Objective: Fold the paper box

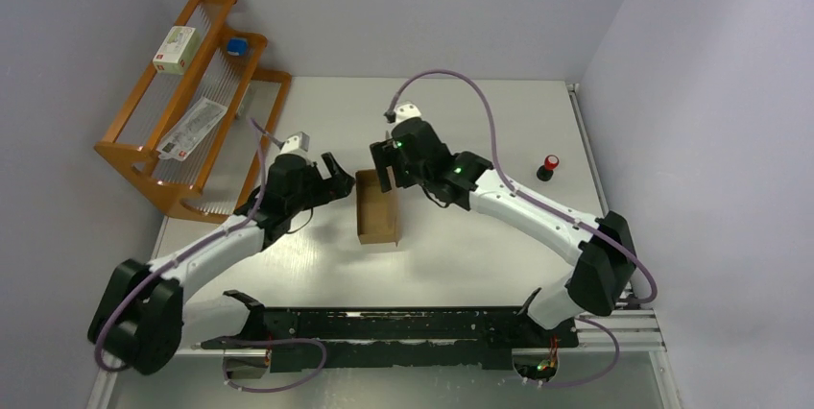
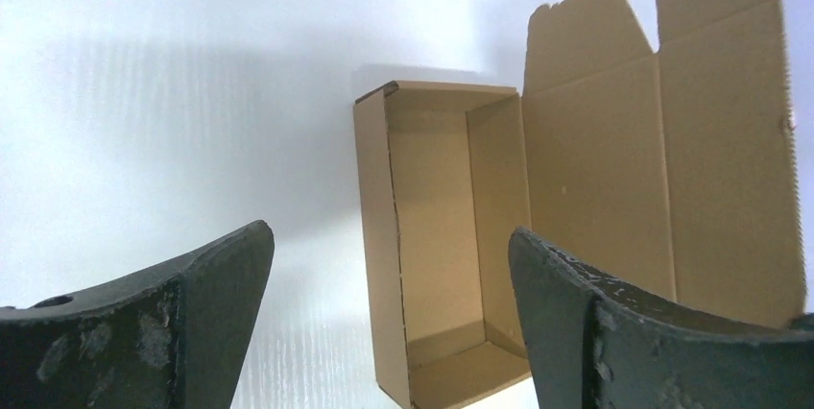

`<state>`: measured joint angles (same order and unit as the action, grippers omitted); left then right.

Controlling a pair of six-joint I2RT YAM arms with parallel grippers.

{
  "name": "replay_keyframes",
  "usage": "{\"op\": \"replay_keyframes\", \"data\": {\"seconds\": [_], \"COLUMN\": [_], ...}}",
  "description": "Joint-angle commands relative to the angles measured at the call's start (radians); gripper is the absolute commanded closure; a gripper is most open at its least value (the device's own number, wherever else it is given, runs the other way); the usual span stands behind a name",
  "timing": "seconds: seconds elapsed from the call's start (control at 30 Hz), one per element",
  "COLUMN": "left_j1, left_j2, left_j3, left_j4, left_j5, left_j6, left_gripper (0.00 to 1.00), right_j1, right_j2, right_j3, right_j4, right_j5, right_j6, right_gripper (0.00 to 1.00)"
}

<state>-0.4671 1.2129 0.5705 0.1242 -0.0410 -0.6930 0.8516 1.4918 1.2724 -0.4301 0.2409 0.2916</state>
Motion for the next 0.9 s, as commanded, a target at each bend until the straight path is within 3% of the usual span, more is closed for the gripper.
{"op": "replay_keyframes", "data": {"seconds": [0.0,0.2,0.43,0.67,0.77,0.87], "left_j1": [0.019,0.028,0.030,0.031,0.050,0.107], "left_j2": [-0.128,-0.194,-0.269,-0.256,-0.263,-0.269], "left_j3": [-0.026,0.064,0.252,0.488,0.449,0.418], "left_j4": [-0.117,-0.269,-0.457,-0.670,-0.645,-0.640], "left_j5": [-0.063,-0.087,-0.079,-0.181,-0.265,-0.247], "left_j6": [0.013,0.030,0.158,0.413,0.477,0.502], "left_gripper": [0.03,0.03,0.03,0.03,0.03,0.03], "right_j1": [0.049,0.114,0.146,0.149,0.150,0.149], "right_j2": [0.056,0.162,0.263,0.321,0.327,0.338], "right_j3": [0.092,0.204,0.291,0.353,0.354,0.373], "right_j4": [-0.078,-0.180,-0.285,-0.351,-0.328,-0.330], "right_j5": [0.115,0.216,0.322,0.381,0.364,0.358], "right_j6": [-0.019,-0.026,-0.040,-0.071,-0.123,-0.195], "right_gripper": [0.20,0.25,0.35,0.59,0.70,0.78]}}
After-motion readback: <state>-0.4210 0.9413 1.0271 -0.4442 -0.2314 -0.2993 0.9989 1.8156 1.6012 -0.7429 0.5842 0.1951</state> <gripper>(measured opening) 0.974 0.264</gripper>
